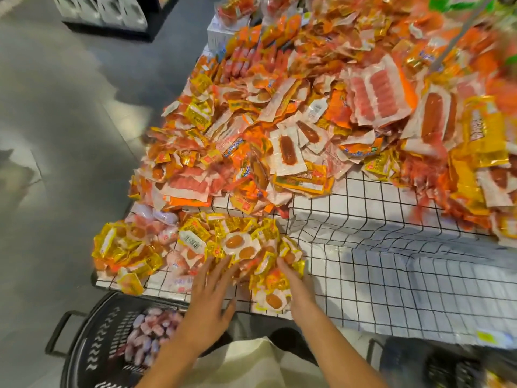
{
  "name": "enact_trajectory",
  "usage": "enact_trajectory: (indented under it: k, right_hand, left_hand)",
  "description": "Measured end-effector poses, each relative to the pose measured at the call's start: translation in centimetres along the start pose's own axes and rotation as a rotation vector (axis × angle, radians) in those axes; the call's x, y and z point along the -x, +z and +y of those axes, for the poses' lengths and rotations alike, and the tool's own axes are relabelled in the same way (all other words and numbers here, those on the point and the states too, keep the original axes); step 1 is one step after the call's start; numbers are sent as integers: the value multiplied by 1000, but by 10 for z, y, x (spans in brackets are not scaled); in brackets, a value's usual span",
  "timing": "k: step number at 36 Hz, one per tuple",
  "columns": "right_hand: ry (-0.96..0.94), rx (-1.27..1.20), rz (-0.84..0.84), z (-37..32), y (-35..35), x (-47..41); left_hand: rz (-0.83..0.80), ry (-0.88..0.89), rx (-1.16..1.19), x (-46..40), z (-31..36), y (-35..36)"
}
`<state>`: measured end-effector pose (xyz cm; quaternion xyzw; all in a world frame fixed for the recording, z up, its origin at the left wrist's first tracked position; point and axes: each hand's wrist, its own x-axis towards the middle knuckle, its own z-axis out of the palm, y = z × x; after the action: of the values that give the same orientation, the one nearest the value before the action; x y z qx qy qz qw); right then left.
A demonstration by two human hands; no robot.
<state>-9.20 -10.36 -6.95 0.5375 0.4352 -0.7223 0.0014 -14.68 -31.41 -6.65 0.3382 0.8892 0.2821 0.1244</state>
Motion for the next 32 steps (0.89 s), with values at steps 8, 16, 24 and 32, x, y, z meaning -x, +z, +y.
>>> enact_trajectory:
  k: [8,16,24,32]
  right_hand:
    - [-59,-98,108,-2,5,1]
    - [-56,-66,88,-10,-2,-9]
    - [-148,-99,-16,-18,-53,1]
    - [-254,-136,-36,-44,-122,11]
  left_hand:
    - [-35,37,3,-3,-10,1]
    - [-26,28,-17,-10,-9,5]
    - [-42,-24,-22,-3,10,18]
    - [-61,-52,-52,-6,44,30]
